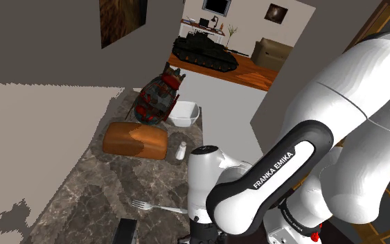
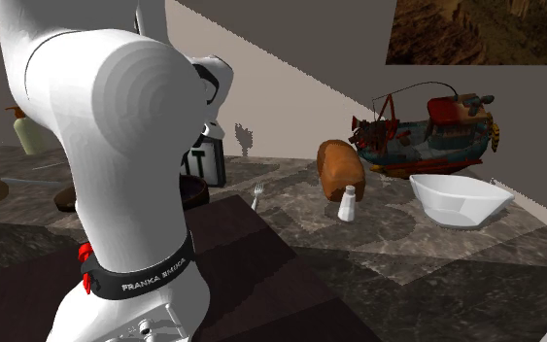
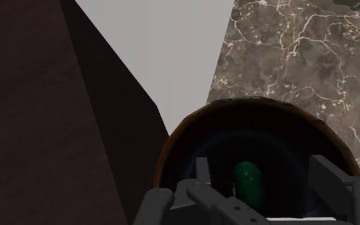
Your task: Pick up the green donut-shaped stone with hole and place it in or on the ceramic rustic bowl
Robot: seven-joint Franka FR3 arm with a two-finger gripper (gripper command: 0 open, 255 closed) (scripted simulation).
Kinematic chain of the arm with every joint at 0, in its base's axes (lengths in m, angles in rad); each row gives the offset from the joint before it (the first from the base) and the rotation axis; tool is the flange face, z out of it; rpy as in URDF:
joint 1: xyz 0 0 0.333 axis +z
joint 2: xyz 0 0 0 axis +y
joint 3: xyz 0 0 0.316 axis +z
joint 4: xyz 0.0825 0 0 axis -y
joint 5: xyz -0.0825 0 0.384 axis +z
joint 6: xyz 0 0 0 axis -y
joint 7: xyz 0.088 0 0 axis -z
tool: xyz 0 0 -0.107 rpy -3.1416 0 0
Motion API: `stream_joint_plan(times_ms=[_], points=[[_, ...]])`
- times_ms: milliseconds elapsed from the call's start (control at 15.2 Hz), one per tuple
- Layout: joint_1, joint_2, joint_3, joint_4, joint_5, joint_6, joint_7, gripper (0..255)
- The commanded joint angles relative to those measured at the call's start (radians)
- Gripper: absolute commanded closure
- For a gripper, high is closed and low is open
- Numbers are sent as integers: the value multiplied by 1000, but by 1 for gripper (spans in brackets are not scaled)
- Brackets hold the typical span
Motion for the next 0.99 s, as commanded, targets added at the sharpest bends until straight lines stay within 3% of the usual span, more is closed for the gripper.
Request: stream_joint_plan(times_ms=[0,198,462,924], points=[[0,0,0,0,0,0,0,0],[0,0,0,0,0,0,0,0],[-45,-138,-26,28,-24,-174,4,0],[-45,-138,-27,28,-24,-174,4,0]])
